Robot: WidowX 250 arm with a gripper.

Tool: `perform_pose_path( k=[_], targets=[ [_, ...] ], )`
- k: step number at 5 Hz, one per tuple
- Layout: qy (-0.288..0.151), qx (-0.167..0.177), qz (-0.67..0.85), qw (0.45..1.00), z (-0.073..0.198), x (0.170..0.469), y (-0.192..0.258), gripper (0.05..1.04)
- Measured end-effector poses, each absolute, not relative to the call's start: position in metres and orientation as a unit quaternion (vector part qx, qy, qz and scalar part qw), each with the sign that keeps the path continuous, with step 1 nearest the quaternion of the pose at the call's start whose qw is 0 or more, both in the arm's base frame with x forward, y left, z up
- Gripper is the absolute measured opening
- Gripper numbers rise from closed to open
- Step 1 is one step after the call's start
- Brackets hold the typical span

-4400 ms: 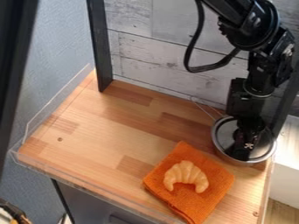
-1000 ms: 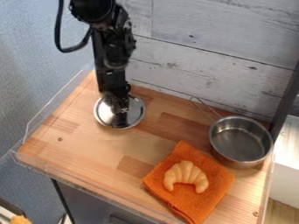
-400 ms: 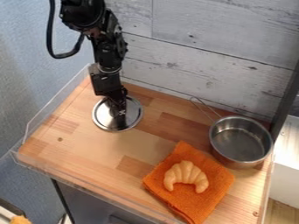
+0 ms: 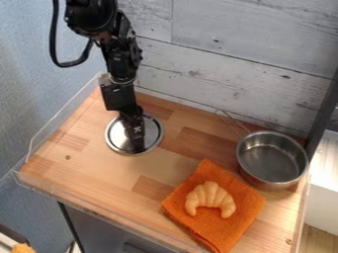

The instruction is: Putting the lid of the pot on the left side of the table

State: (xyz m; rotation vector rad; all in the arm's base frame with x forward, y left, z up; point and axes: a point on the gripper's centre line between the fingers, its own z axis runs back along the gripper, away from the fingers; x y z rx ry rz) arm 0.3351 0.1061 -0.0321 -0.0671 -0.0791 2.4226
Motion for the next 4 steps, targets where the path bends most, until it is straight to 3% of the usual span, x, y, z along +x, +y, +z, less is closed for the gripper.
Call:
perform_pose_path(
  k=[3,4],
  targets=[
    [-0.077,-0.061,0.927,0.363,0.032,0.346,0.095,1.001],
    [-0.077,-0.037,0.919,0.385,0.034,0.342,0.084,1.001]
  ],
)
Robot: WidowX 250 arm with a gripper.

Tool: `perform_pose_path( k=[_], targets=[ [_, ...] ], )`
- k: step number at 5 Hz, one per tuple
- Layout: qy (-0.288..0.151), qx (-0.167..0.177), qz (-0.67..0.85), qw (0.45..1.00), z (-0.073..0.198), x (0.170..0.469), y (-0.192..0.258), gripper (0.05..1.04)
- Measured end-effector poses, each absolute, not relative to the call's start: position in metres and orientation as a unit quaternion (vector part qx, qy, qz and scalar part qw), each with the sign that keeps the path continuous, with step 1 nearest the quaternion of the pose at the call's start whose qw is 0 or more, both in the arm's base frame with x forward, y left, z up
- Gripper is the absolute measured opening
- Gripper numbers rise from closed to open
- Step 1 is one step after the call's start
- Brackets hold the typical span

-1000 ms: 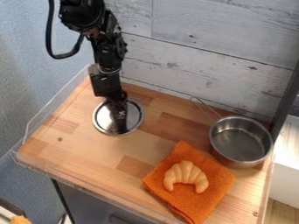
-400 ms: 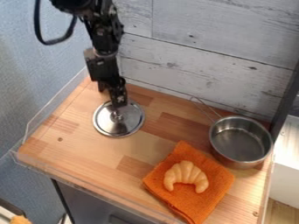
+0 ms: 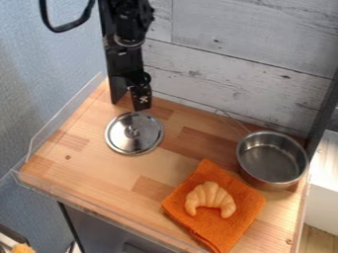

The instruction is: Putting the lid of the pot on the left side of the table

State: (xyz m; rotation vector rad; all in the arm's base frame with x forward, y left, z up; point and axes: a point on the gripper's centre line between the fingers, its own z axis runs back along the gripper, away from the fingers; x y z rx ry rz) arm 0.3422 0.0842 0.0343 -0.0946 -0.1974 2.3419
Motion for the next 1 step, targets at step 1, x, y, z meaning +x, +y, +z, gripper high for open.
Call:
perform_pose_path(
  k=[1],
  targets=[
    [-0.077,-0.037,0.917,0.389,0.034,0.3425,0.0809,1.001]
  ],
)
